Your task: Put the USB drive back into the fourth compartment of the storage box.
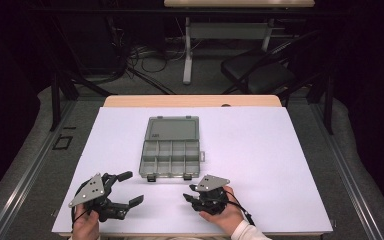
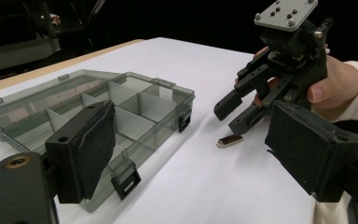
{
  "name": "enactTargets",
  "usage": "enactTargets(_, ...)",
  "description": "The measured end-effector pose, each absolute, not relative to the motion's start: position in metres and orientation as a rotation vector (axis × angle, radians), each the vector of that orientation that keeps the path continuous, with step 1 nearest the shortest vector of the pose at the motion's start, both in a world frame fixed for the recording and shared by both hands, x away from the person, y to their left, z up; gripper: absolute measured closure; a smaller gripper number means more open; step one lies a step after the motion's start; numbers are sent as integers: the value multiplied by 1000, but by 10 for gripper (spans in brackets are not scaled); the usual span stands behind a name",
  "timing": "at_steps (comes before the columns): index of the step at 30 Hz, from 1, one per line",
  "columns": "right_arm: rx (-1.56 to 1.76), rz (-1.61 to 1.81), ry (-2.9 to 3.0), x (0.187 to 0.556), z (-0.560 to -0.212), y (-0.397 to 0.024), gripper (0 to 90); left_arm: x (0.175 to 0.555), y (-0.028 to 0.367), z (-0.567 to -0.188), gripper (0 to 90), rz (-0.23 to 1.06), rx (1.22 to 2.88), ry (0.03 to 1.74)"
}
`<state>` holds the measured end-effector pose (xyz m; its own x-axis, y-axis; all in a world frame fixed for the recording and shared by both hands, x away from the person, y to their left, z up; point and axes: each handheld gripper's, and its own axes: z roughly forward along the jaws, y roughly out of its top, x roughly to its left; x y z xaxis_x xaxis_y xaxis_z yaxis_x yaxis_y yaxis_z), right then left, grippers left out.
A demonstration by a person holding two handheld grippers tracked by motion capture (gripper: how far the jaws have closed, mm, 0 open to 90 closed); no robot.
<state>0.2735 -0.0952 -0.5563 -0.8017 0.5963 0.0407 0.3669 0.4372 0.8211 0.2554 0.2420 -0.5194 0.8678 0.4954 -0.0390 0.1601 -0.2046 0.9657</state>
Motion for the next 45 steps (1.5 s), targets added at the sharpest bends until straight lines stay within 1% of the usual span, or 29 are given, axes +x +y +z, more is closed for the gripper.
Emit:
enactTargets(9,833,1275,2466,273,-560,-93,647,255,242,-519,157,329,1777,496)
enactTargets(14,851,1248,2468,274,-563,-94,680,256,242,-520,157,320,1775,490)
enactTargets(18,844,1245,2471,274,-564,-94,684,256,242,-520,157,318,1774,487)
enactTargets(29,827,1227,2498,272,-568,-94,741,256,242,-520,157,317,1776,488)
enactTargets(45,826,1218,2503,273,-570,-94,772,257,242,-520,157,316,1775,488)
